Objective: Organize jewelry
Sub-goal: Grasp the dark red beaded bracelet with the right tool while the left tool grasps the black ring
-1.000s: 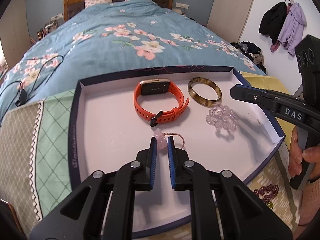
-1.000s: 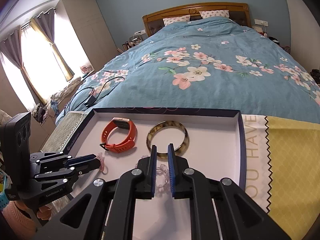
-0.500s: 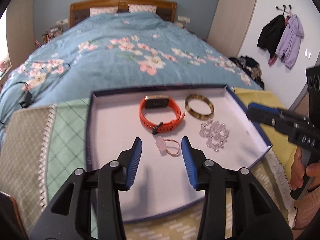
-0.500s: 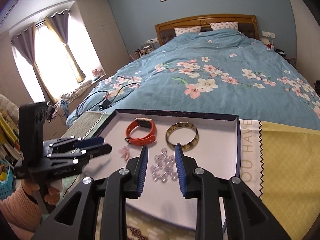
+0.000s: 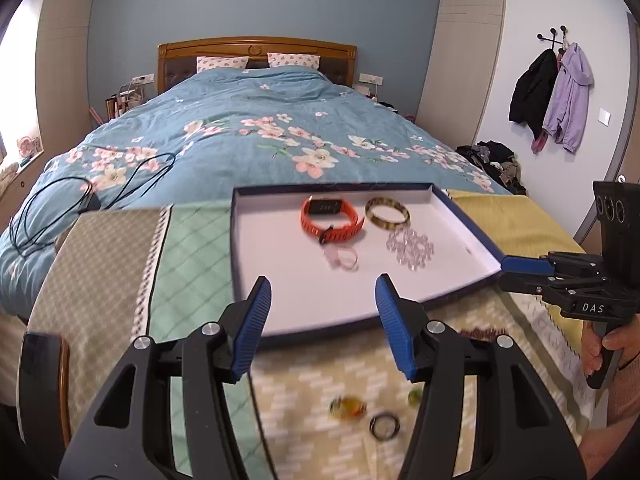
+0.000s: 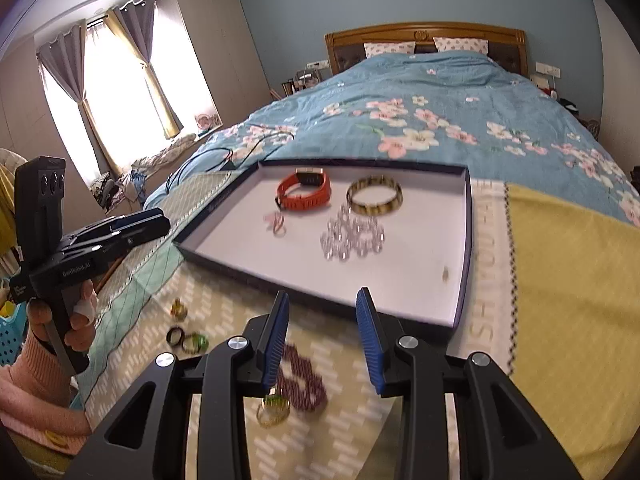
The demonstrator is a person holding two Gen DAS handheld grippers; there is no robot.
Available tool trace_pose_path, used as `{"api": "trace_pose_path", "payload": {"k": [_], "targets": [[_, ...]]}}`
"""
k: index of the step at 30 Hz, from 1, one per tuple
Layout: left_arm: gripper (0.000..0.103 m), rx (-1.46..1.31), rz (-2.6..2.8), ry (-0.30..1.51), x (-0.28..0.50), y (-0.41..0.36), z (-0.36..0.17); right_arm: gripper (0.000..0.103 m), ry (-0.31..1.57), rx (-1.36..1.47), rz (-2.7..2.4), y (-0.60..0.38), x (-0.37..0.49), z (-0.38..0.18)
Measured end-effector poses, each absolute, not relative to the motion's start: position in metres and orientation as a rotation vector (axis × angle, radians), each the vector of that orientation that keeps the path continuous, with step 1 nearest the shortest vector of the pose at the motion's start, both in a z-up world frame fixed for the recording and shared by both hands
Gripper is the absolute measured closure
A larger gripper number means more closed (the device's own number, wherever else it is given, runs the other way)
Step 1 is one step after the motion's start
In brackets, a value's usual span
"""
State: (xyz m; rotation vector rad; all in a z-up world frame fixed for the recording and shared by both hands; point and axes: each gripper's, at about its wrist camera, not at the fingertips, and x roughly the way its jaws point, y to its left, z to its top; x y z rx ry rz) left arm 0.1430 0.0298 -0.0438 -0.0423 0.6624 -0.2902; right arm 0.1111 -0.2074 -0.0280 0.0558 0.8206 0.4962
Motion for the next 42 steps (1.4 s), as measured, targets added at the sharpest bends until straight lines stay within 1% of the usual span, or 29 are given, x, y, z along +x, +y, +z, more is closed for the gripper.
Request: {"api": "trace_pose_path", "payload": {"k": [8, 17, 23, 25, 26, 31, 42], "targets": [[0.049, -0.028, -0.320, 0.681, 0.110, 0.031, -0.056, 0.070, 0.905, 0.068, 0.515, -0.208, 0.088, -0.052], [0.049, -0.026, -0.358, 0.699, 0.096, 0.016, -0.066, 0.073, 0.932, 0.106, 0.514, -0.207, 0.084, -0.059], [0.049, -0.015, -0.372, 0.711, 0.091, 0.010, -0.071, 0.085, 0.954, 0.131, 0.506, -0.209, 0.088, -0.065], [0.049, -0.010, -0.379, 0.715, 0.090, 0.009, -0.071, 0.092, 0.955, 0.130, 0.508, -0.208, 0.089, -0.066], [0.049, -0.007, -0.383, 0.716, 0.089, 0.008, -0.072, 0.094, 0.956, 0.129, 0.508, -0.208, 0.090, -0.066], [0.049, 0.026, -0.410, 0.714, 0.084, 0.002, -0.073, 0.098, 0.940, 0.133, 0.508, -0.208, 0.090, -0.063], [0.050, 0.077, -0.446, 0.753, 0.083, -0.007, -0.080, 0.098, 0.881, 0.080, 0.496, -0.202, 0.088, -0.046]]}}
